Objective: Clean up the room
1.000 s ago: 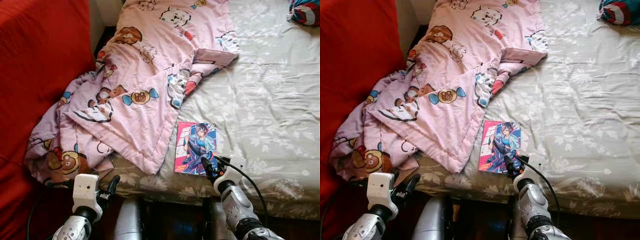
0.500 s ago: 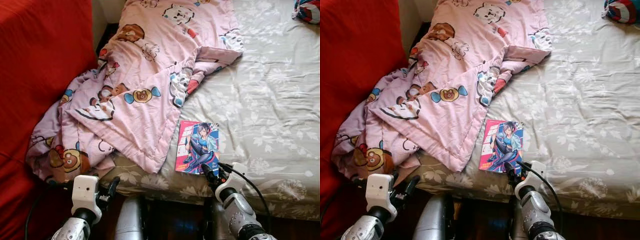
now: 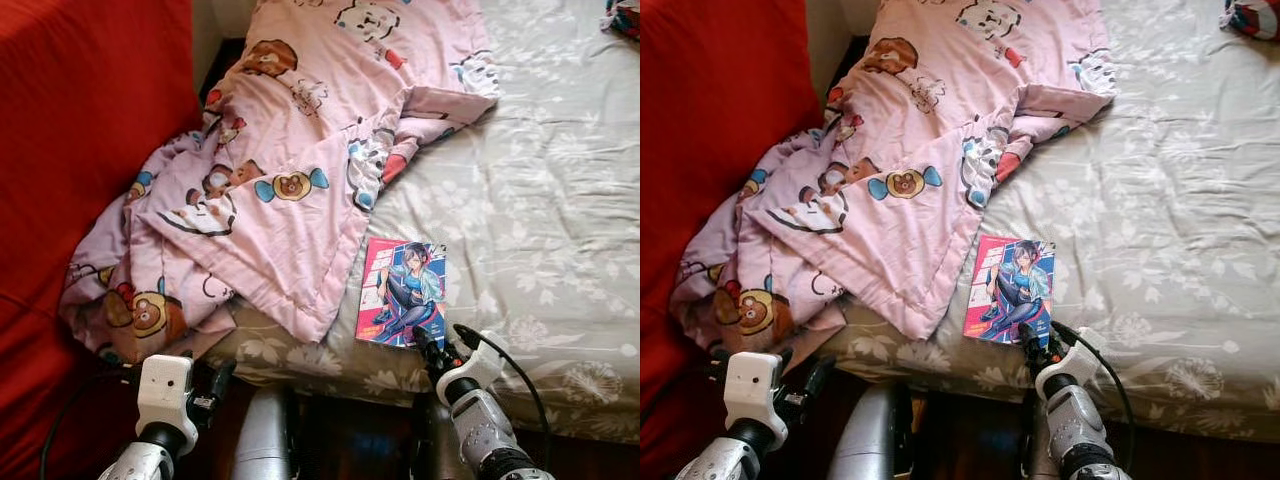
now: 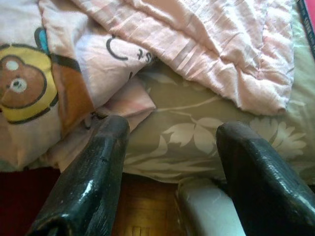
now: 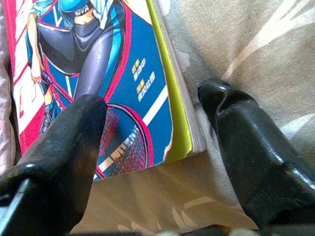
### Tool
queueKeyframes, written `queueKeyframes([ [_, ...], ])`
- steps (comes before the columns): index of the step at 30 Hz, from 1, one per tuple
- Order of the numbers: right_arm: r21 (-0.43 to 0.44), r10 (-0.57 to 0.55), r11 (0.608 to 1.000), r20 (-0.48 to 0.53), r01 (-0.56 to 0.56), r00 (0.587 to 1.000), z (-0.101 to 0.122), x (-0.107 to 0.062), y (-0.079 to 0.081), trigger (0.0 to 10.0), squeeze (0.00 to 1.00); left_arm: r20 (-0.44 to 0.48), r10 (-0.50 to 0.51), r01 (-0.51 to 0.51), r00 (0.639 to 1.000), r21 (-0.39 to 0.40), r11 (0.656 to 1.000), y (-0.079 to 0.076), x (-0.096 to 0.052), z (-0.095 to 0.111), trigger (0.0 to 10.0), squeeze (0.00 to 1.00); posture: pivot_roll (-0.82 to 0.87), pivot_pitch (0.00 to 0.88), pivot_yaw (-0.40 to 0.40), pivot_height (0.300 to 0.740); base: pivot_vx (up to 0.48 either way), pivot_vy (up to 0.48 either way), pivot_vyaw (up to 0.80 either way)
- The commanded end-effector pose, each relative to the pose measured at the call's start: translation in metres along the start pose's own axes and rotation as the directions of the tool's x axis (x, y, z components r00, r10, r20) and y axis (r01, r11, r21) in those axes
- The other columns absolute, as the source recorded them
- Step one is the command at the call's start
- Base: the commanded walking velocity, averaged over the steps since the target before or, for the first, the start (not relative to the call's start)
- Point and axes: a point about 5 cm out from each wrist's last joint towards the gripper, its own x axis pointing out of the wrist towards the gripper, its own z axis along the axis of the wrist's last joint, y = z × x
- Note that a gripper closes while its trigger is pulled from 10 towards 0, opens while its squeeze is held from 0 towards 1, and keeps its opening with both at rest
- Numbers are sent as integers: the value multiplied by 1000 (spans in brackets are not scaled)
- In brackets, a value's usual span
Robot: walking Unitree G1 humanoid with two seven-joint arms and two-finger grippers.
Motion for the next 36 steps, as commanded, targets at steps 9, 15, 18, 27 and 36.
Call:
queueKeyframes([
  [9, 111, 66, 993, -165, -48, 984, -36, -8, 4, 10000, 0, -49, 15, -14, 999, 15, 1000, 4, -8, -4, 10000, 0, 279, 340, 135, 610, 0, 0, 0],
  [15, 113, 139, 987, -208, -117, 968, -44, -8, 13, 10000, 0, -52, 19, -18, 998, 13, 1000, 3, -8, -5, 10000, 0, 277, 339, 129, 610, 0, 0, 0],
  [18, 110, 134, 988, -210, -113, 969, -44, -8, 12, 10000, 0, -53, 20, -19, 998, 12, 1000, 3, -8, -5, 10000, 0, 276, 336, 127, 610, 0, 0, 0],
  [27, 107, 124, 989, -196, -105, 973, -44, -11, 6, 0, 0, -56, 17, -16, 998, 12, 1000, 2, -6, -8, 10000, 0, 265, 329, 122, 610, 0, 0, 0],
  [36, 107, 116, 989, -175, -99, 978, -41, -9, 8, 0, 0, -55, 11, -10, 998, 11, 1000, 0, -3, -9, 10000, 0, 260, 315, 119, 610, 0, 0, 0],
])
